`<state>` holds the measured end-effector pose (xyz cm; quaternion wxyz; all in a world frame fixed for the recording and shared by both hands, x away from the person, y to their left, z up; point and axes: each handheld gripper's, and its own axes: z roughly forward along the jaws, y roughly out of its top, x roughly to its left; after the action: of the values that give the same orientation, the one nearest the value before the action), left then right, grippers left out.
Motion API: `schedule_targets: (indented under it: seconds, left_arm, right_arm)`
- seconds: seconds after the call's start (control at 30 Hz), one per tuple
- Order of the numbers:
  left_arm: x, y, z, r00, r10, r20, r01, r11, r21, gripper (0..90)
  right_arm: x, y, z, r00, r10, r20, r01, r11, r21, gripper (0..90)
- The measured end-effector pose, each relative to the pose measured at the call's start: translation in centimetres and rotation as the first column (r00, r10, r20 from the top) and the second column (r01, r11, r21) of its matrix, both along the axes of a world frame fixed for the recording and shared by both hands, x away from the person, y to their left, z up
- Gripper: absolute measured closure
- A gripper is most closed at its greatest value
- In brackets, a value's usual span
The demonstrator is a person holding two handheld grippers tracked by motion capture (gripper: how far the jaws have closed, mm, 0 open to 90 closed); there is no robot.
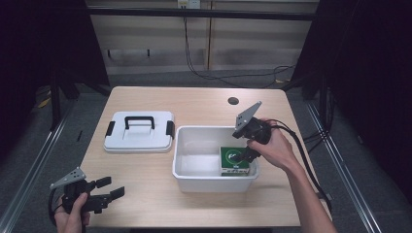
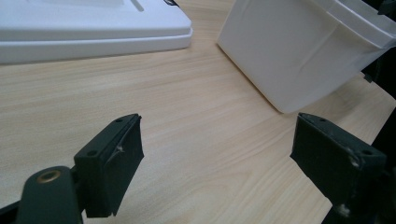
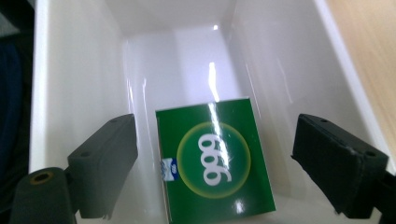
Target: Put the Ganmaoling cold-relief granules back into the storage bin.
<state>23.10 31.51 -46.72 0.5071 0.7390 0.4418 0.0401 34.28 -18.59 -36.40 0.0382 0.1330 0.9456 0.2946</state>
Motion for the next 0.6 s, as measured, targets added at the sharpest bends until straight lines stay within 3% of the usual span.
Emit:
schedule_targets:
  seconds: [0.13,0.17,0.3,0.47,0.57,0.6]
  left_arm:
    - [0.0,0.0,0.0,1.0000,-0.003,0.000,0.003,1.0000,0.002,16.3]
    - [0.0,0.0,0.0,1.0000,-0.002,0.000,0.002,1.0000,0.000,16.3]
    - [0.0,-0.1,0.0,1.0000,0.003,-0.001,-0.003,1.0000,0.001,16.3]
    - [0.0,-0.1,0.0,1.0000,0.005,0.001,-0.005,1.0000,0.002,16.3]
    - [0.0,-0.1,0.0,1.0000,0.006,-0.001,-0.006,1.0000,0.002,16.3]
    - [0.0,-0.1,0.0,1.0000,0.005,-0.001,-0.005,1.0000,0.002,16.3]
  right_arm:
    - [-0.8,-0.7,0.6,0.9980,-0.055,0.031,0.053,0.9966,0.063,15.3]
    - [-1.3,-1.2,0.9,0.9952,-0.076,0.061,0.071,0.9941,0.082,16.2]
    - [-2.0,-2.0,1.1,0.9910,-0.108,0.079,0.099,0.9892,0.108,15.7]
    - [-2.9,-3.5,1.4,0.9837,-0.152,0.096,0.139,0.9817,0.131,14.3]
    - [-3.4,-4.7,1.3,0.9769,-0.196,0.085,0.182,0.9722,0.147,13.5]
    - [-3.5,-5.3,1.1,0.9755,-0.206,0.078,0.190,0.9661,0.175,13.6]
